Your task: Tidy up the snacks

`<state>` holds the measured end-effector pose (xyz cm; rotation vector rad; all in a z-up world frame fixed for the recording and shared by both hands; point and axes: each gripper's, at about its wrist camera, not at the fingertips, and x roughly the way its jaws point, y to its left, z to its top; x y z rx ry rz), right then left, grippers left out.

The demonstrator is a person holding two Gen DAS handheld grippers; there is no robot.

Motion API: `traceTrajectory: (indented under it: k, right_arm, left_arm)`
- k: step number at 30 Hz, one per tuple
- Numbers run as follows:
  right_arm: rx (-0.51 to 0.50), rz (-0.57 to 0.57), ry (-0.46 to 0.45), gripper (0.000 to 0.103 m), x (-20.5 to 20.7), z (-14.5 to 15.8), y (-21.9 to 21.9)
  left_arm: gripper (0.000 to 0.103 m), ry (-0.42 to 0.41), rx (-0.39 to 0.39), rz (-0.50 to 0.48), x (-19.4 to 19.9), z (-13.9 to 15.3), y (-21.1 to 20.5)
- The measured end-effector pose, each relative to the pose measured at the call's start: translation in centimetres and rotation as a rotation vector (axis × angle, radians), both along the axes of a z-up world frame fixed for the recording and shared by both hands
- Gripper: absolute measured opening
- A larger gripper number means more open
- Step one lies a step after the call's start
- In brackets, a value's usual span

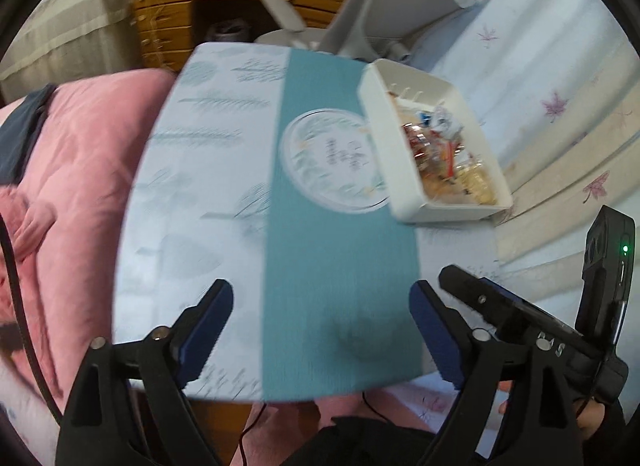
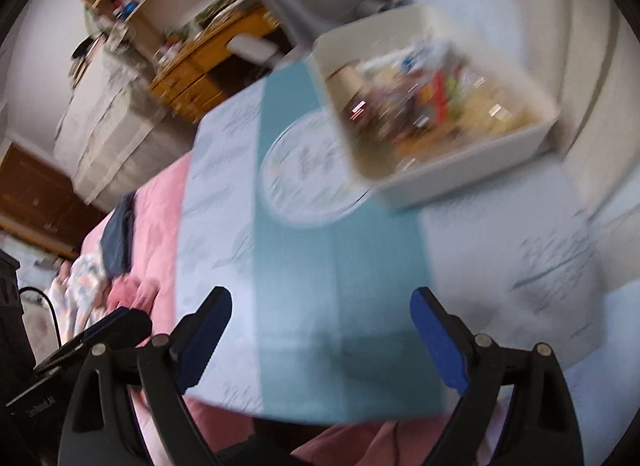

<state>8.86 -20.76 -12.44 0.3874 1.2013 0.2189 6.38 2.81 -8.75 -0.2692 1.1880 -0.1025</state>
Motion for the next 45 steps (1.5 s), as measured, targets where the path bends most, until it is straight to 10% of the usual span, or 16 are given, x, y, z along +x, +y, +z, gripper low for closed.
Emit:
traceTrajectory:
  k: [11,25,45]
  right_arm:
    - [-0.043,0.212,-0.011,0.092,-5.0,4.2,2.5]
    - [-0.144,0.089,-0.153,0.098,-10.7,12.5,-2.0]
    - [-0.203,-0.011,-0.277,0.103,-11.8,14.1,-3.5]
  left_arm:
    - [0.095,0.011,-0.004,0.053,-5.0,3.2,0.0]
    - [0.101,-0.169,0.118,0.065,-8.4,10.1,-4.8]
    - [0.102,-0.272,0.234,0.096,-8.9,11.9,-5.9]
